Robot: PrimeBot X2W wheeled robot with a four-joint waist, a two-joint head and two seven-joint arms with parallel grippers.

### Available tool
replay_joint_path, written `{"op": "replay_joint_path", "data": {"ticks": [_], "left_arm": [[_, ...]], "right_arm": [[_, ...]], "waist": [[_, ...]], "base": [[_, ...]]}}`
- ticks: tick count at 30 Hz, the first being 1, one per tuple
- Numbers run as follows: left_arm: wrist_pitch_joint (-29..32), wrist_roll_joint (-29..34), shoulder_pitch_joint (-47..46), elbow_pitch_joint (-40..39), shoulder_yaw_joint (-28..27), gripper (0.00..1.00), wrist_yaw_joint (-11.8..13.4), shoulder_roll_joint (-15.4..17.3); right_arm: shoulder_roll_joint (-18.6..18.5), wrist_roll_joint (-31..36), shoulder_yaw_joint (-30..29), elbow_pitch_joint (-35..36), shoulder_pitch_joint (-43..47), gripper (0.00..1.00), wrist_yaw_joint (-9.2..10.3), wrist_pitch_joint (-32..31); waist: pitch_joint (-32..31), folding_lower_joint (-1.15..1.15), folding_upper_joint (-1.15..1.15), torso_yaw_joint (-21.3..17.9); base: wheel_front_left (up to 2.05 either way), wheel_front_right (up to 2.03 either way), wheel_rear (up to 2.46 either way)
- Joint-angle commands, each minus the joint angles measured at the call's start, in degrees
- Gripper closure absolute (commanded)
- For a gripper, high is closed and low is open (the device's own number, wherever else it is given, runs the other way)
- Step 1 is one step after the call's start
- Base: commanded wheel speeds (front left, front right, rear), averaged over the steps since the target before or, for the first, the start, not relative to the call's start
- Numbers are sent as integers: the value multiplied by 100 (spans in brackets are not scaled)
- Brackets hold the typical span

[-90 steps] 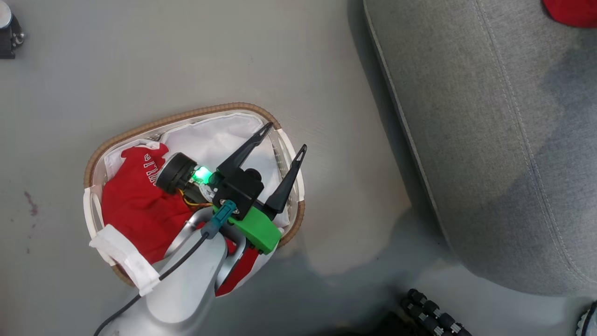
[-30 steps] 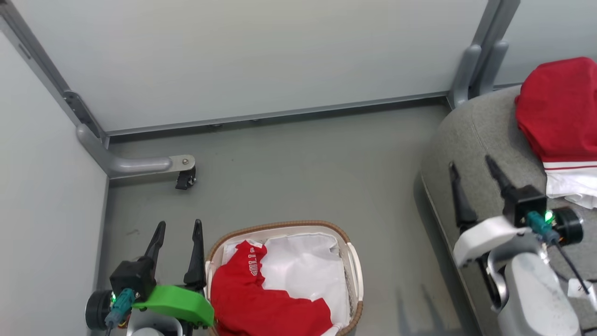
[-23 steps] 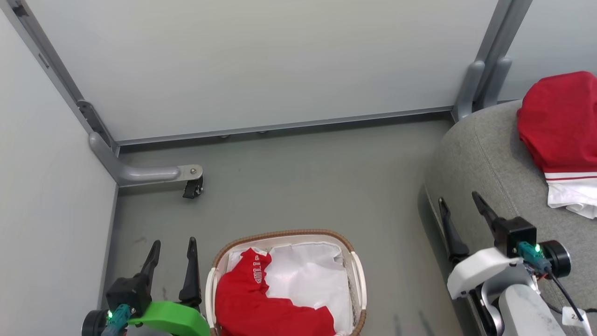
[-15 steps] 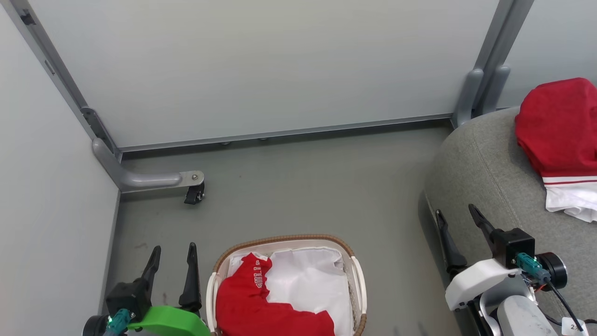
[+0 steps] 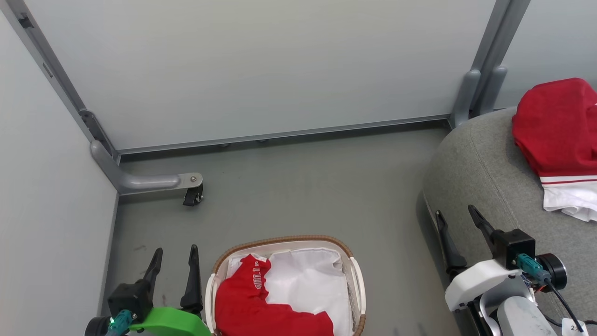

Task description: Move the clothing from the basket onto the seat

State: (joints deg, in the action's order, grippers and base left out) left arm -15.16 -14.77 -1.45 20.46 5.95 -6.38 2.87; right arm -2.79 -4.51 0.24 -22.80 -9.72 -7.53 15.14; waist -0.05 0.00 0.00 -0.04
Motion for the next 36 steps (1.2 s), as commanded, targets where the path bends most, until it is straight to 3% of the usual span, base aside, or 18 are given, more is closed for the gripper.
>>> {"op": "replay_joint_path", "data": {"ticks": [1,13,19,27,36], "left_arm": [[1,-53,59,10,8,0,0,5],[2,-53,28,42,37,0,-2,5],[2,204,-334,231,317,0,-57,6],[1,528,-1459,1428,1095,0,-113,99],[328,268,-2684,3196,2614,0,-117,198]], "right_arm": [[-20,-16,-17,12,94,0,8,2],[-20,-11,-74,61,0,0,8,2],[-20,72,-129,224,-233,0,8,2],[-19,192,-172,405,-645,0,8,2],[-19,97,-5,555,-1069,0,8,2]], "waist": [[7,0,0,3],[93,0,0,-4],[482,0,0,-54],[1458,0,0,-259],[2561,0,0,-649]], "base": [[0,0,0],[0,0,0],[0,0,0],[0,0,0],[0,0,0]]}}
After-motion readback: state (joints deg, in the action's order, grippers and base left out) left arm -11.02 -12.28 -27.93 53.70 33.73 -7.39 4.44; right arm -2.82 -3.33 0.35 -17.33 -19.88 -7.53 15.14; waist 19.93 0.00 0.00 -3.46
